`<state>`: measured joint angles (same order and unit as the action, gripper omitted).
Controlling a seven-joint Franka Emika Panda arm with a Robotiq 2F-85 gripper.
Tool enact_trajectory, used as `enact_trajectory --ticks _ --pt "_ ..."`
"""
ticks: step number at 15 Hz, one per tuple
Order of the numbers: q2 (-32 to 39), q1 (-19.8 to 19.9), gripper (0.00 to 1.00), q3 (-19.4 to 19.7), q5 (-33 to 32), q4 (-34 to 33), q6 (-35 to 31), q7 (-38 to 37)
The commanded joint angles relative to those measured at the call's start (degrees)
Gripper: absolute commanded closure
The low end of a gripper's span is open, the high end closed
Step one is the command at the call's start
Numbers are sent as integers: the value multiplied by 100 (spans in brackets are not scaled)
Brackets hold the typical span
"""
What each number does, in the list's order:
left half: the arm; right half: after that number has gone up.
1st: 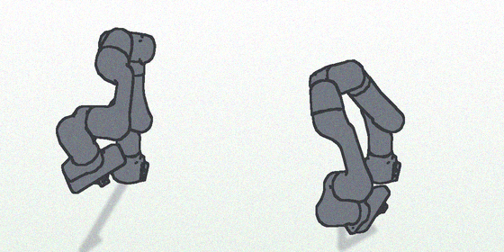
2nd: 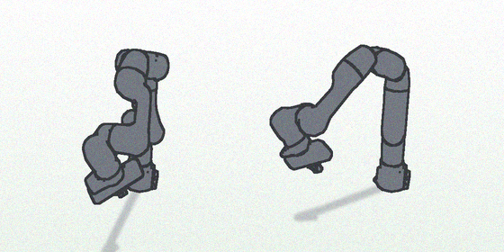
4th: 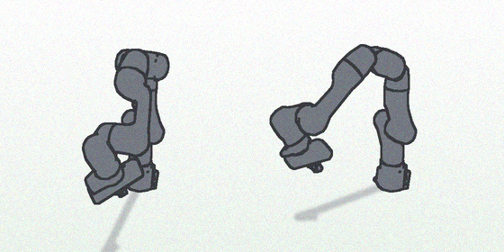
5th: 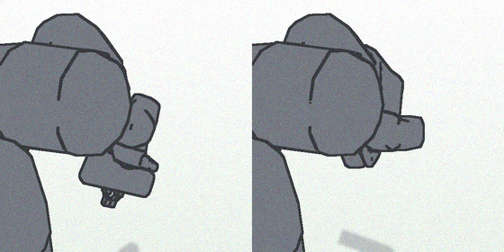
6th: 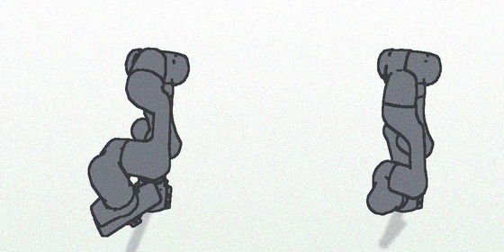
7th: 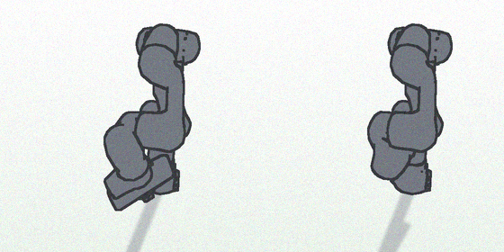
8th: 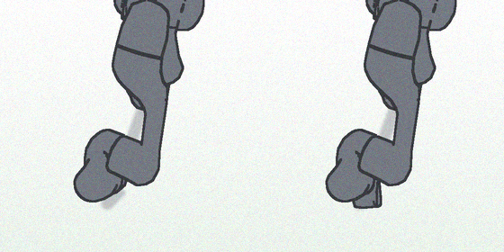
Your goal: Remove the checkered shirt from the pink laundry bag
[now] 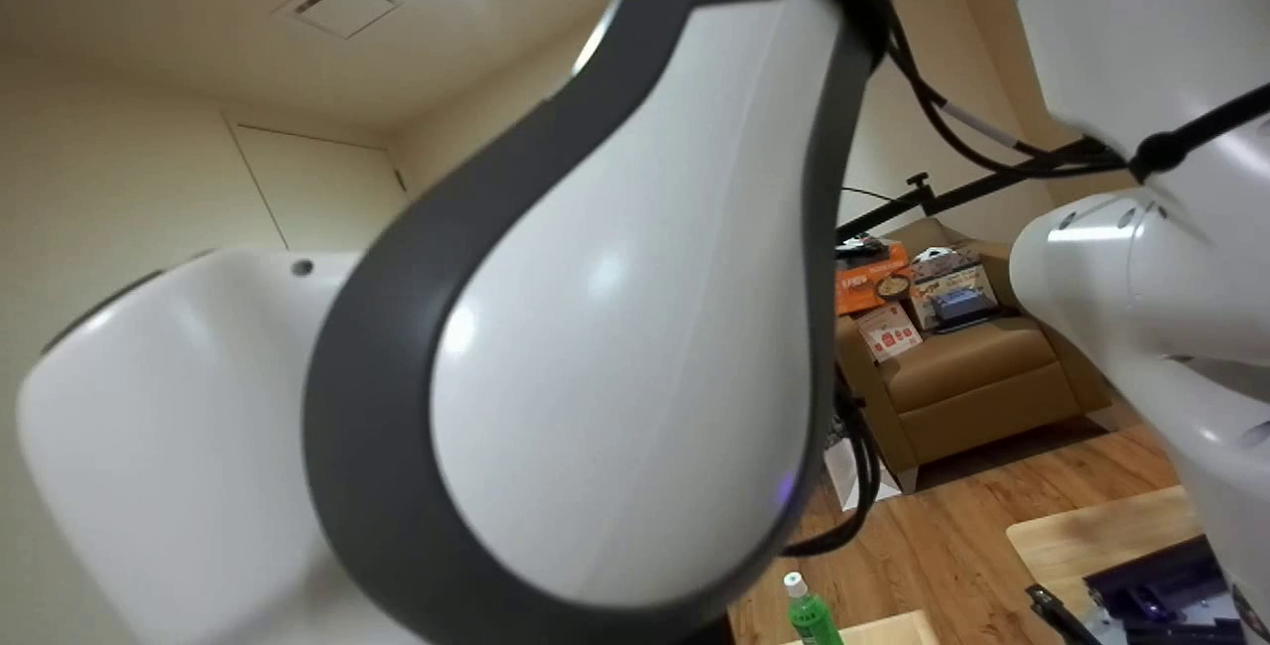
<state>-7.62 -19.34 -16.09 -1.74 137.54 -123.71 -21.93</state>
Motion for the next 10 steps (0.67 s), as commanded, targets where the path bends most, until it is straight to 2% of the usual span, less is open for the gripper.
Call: enact_trajectory --ticks 1,6,8,9,10 --pt "-1181 235 89 -77 -64 222 409 -617" --pt "-2295 807 89 -130 -466 69 1330 -1196" --pt "-2779 1043 89 -6 -458 144 1420 -1244" --pt "-2902 1093 89 36 -405 252 1233 -1128" --pt "-2529 1071 74 -61 -269 11 1319 -988"
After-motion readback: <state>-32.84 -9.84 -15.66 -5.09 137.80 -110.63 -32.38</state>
